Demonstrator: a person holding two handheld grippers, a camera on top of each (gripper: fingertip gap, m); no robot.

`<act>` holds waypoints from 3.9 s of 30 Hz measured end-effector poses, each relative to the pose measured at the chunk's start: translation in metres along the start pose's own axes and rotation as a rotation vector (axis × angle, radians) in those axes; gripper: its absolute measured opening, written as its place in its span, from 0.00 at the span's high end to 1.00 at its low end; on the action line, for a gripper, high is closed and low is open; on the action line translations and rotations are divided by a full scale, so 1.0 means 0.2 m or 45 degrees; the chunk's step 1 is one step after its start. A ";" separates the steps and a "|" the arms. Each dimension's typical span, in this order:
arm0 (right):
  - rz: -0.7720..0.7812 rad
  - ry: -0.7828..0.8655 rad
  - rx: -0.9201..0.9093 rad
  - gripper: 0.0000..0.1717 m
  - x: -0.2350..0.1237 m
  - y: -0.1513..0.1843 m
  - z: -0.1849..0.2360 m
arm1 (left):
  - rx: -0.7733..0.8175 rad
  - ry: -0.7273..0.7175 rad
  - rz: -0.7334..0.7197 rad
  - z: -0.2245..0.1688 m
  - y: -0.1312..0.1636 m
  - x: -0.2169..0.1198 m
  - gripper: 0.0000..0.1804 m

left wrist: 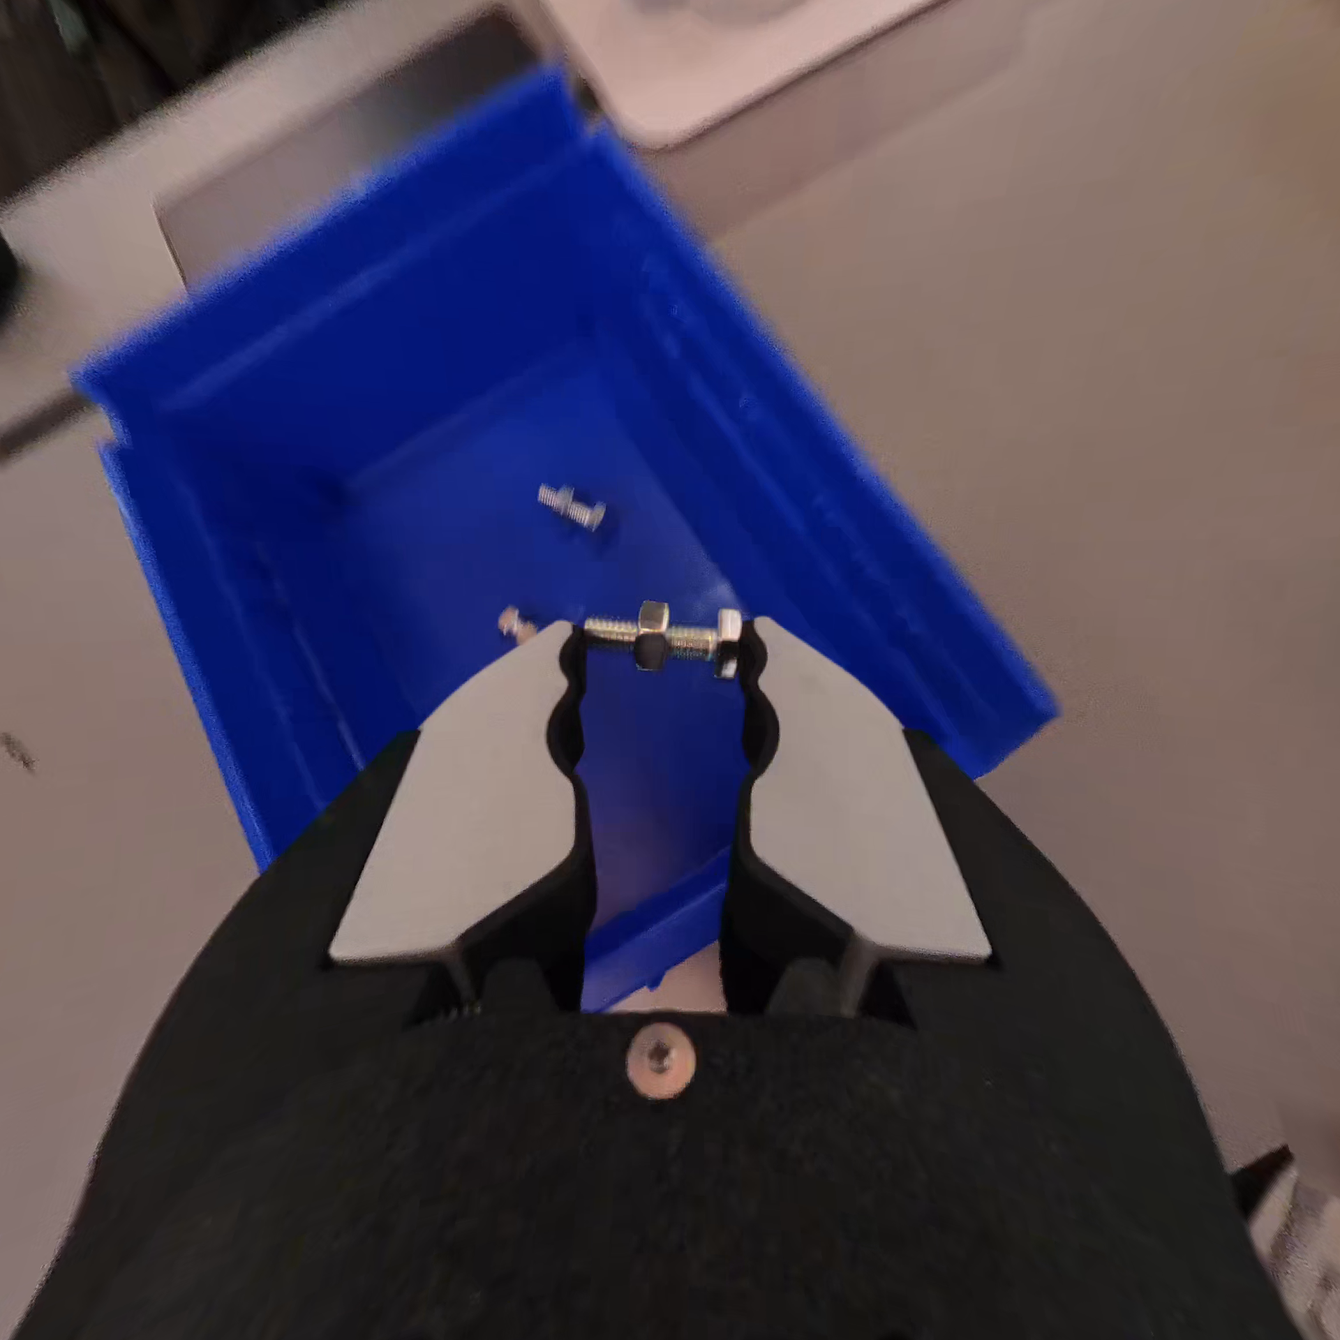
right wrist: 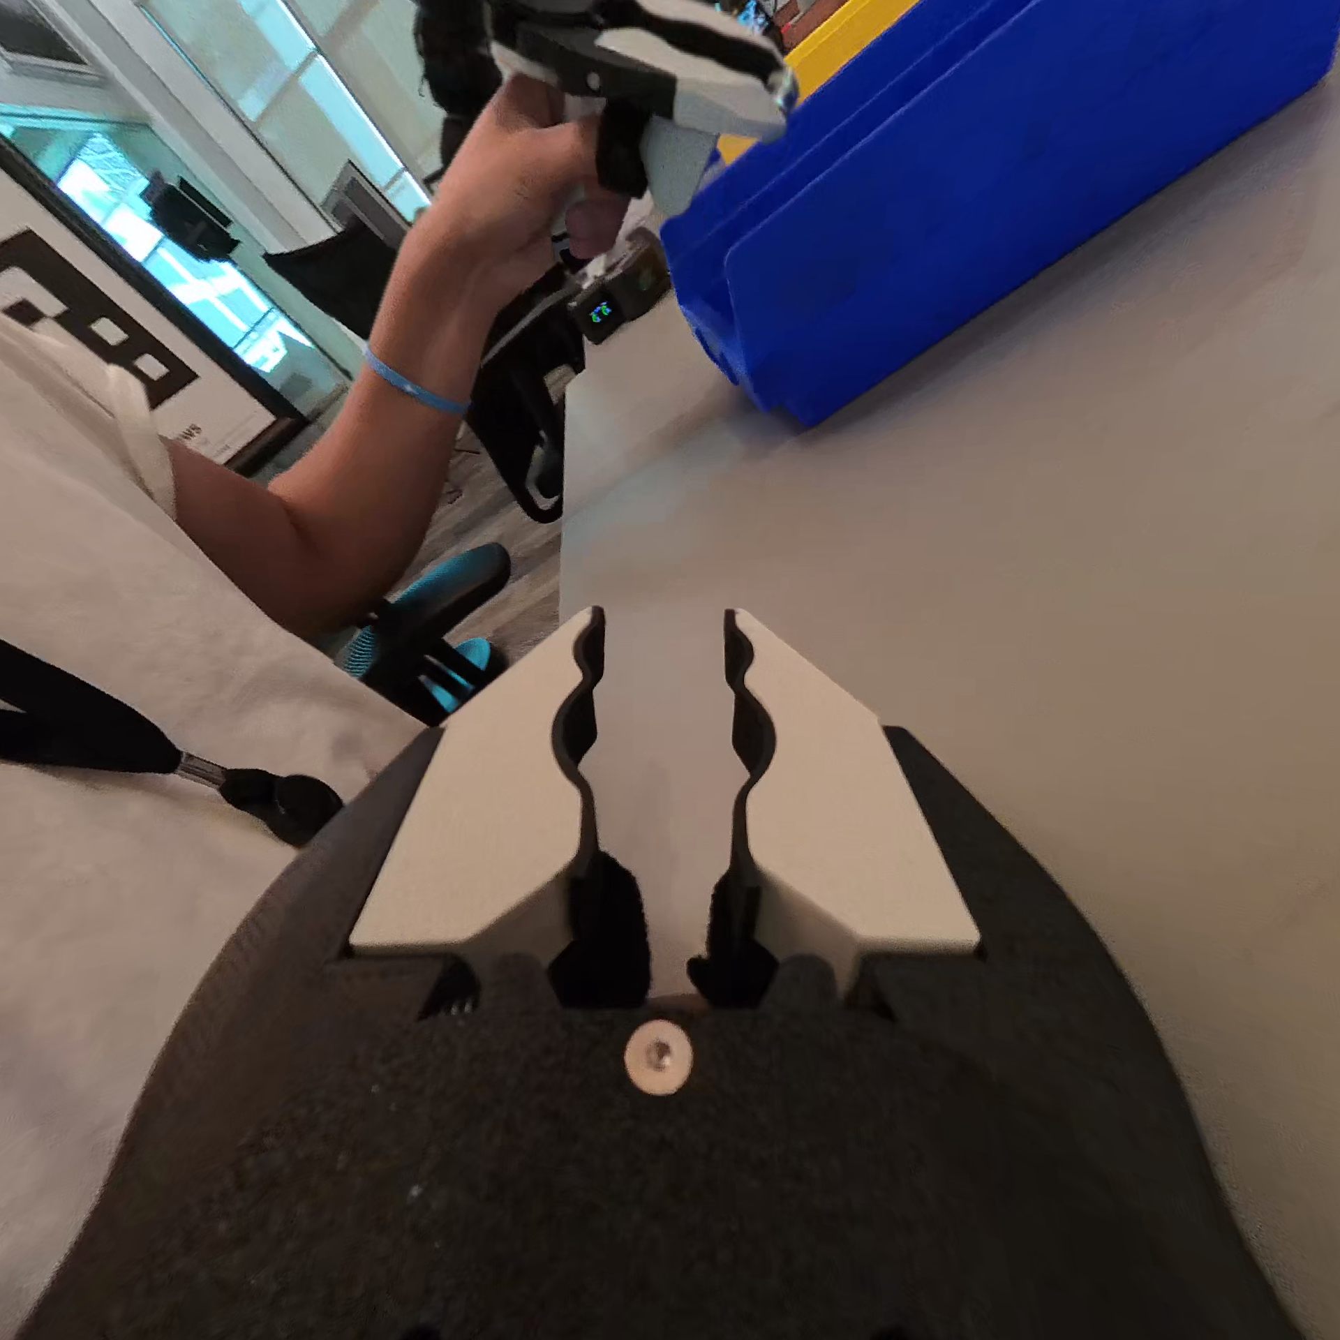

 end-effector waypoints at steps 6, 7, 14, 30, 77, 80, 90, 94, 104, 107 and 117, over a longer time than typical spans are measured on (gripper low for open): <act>-0.131 -0.188 0.186 0.81 0.03 -0.20 0.00 | 0.201 0.322 -0.671 -0.41 -0.32 -0.31 0.78; -0.180 -0.238 0.242 0.81 0.02 -0.24 0.00 | 0.242 0.388 -0.770 -0.51 -0.35 -0.35 0.78; -0.361 -0.641 0.431 0.81 0.01 -0.22 0.08 | 0.573 0.561 -1.089 -1.08 -0.32 -0.45 0.78; -0.290 -0.500 0.314 0.90 0.01 -0.13 0.12 | 0.889 0.479 -1.144 -1.35 -0.15 -0.40 0.78; -0.410 -0.120 -0.157 0.90 -0.03 -0.27 0.12 | -0.456 1.113 -0.657 -1.31 -0.20 -0.42 0.62; -0.456 -0.104 -0.169 0.90 -0.04 -0.29 0.12 | -0.497 1.116 -0.702 -1.33 -0.21 -0.44 0.66; -0.612 -0.055 -0.127 0.90 -0.17 -0.34 0.08 | -0.483 1.138 -0.744 -1.35 -0.22 -0.45 0.68; -0.571 -0.068 -0.100 0.90 -0.12 -0.32 0.08 | -0.581 1.175 -0.796 -1.30 -0.30 -0.47 0.64; -0.506 -0.146 -0.082 0.90 -0.10 -0.30 0.10 | -0.437 1.169 -0.703 -1.34 -0.24 -0.44 0.68; -0.460 -0.145 -0.097 0.90 -0.07 -0.28 0.11 | -0.480 1.171 -0.735 -1.30 -0.26 -0.45 0.67; -0.483 -0.133 -0.086 0.90 -0.13 -0.29 0.09 | -0.393 1.181 -0.703 -1.27 -0.22 -0.45 0.70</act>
Point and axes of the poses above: each gripper's, where its closed fingertips meet, x out along the fingers, y out of its underside, z = x × y across the jaws, the point moved 3 cm from there along -x, back along the fingers, and after that the axes turned 12 degrees about -y, right-handed, at the moved point
